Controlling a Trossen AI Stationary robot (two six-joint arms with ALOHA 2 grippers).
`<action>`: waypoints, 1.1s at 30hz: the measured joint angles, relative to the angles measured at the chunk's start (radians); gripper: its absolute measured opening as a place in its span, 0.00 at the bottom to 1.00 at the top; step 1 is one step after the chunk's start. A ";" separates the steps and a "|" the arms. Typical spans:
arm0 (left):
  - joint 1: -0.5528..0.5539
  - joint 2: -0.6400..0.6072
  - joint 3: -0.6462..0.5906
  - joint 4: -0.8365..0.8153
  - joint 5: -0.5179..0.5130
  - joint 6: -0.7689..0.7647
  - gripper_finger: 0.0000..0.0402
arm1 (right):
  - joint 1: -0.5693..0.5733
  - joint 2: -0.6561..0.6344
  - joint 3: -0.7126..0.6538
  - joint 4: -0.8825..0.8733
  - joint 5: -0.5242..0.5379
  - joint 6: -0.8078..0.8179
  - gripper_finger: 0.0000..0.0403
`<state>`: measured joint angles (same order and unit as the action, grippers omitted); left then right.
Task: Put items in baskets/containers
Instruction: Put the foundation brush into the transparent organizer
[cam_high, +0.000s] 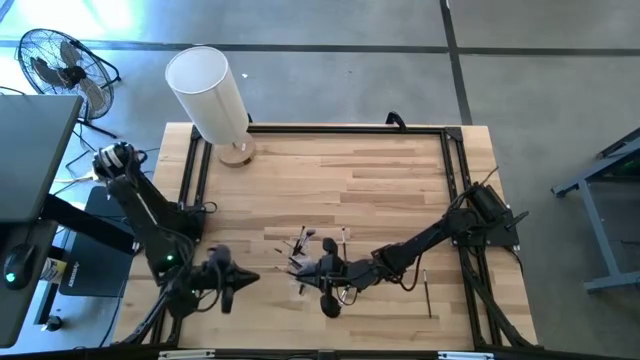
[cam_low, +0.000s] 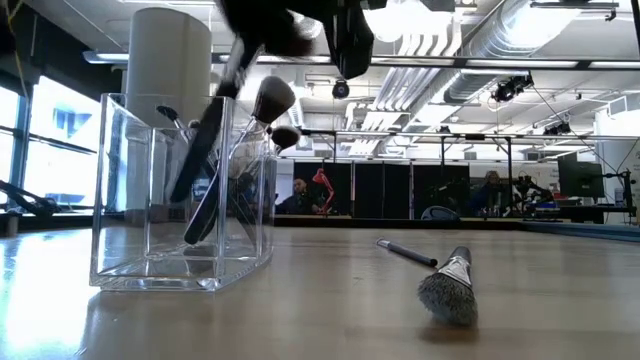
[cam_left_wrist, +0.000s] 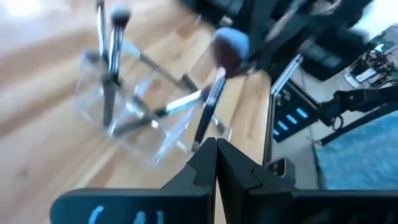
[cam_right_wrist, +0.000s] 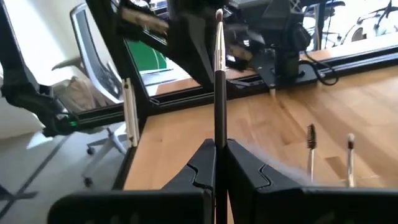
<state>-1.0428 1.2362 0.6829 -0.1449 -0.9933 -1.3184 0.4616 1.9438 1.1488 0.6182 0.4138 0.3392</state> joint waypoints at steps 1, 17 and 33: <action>-0.001 0.000 -0.032 0.046 0.014 -0.008 0.01 | 0.000 0.000 0.000 0.000 -0.001 0.017 0.03; 0.163 0.025 -0.130 0.503 0.036 0.512 0.01 | -0.001 0.000 0.000 0.013 0.052 0.110 0.03; 0.266 0.026 -0.130 0.622 0.250 0.662 0.15 | -0.001 0.000 0.000 0.089 0.128 0.107 0.03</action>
<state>-0.7769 1.2621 0.5533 0.4776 -0.7431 -0.6562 0.4610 1.9438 1.1488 0.7070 0.5420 0.4461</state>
